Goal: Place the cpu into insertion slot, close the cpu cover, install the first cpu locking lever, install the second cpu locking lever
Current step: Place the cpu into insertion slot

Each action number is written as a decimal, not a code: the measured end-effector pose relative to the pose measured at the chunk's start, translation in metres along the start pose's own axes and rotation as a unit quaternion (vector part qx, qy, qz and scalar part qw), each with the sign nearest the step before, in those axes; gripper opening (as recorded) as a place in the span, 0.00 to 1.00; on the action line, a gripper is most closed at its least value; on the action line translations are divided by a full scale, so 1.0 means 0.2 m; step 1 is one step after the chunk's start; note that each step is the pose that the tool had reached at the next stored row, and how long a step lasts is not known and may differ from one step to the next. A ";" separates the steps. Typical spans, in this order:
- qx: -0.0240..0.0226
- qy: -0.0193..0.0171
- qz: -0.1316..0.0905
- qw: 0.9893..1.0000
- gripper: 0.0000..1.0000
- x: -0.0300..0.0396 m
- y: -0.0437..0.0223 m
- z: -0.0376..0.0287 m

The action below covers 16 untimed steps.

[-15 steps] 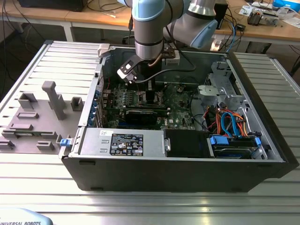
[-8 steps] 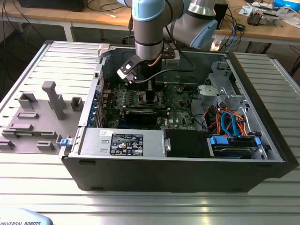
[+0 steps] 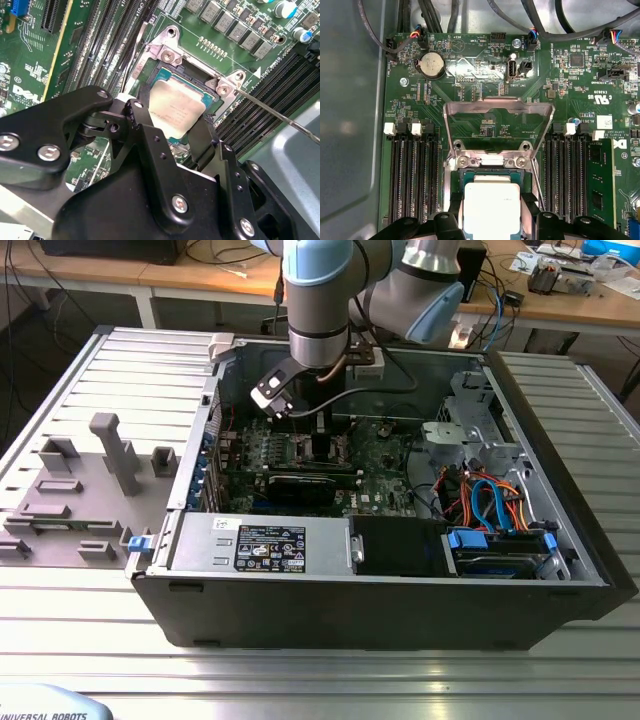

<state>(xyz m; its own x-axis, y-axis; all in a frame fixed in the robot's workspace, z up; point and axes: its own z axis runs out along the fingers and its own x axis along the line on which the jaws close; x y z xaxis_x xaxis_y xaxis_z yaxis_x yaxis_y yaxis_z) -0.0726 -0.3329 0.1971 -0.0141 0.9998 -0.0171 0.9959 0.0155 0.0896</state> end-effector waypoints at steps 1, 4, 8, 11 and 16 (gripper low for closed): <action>0.000 0.000 0.000 1.000 0.55 0.000 0.000 0.000; 0.001 0.000 0.000 1.000 0.62 0.000 -0.001 -0.001; 0.001 0.000 0.000 1.000 0.62 -0.001 0.000 -0.012; 0.001 0.000 0.000 1.000 0.62 -0.001 0.003 -0.043; 0.001 0.002 0.000 1.000 0.60 -0.002 0.007 -0.085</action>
<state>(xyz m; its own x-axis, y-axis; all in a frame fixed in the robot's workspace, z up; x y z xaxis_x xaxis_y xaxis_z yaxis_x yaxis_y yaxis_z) -0.0727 -0.3331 0.2142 -0.0140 0.9998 -0.0138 0.9961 0.0152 0.0870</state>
